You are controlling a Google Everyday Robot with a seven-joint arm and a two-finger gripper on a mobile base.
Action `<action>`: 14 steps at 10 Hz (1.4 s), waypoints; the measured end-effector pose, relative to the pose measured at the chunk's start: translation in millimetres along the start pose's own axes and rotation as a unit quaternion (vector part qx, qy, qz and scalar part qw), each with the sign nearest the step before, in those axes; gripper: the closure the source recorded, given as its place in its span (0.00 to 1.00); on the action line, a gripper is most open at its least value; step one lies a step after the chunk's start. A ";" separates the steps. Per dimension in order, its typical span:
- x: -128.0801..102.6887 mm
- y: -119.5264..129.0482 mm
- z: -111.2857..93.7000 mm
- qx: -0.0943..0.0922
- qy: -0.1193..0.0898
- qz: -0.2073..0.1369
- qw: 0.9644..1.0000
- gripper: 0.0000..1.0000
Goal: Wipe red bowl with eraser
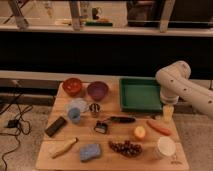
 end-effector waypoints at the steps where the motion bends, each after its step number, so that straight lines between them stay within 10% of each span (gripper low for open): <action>1: 0.0 0.0 0.0 0.000 0.000 0.000 1.000 0.00; 7: -3.1 4.9 -2.4 -0.001 -0.008 -0.010 1.000 0.00; 14: -19.0 17.3 -7.7 -0.007 -0.115 -0.061 0.991 0.00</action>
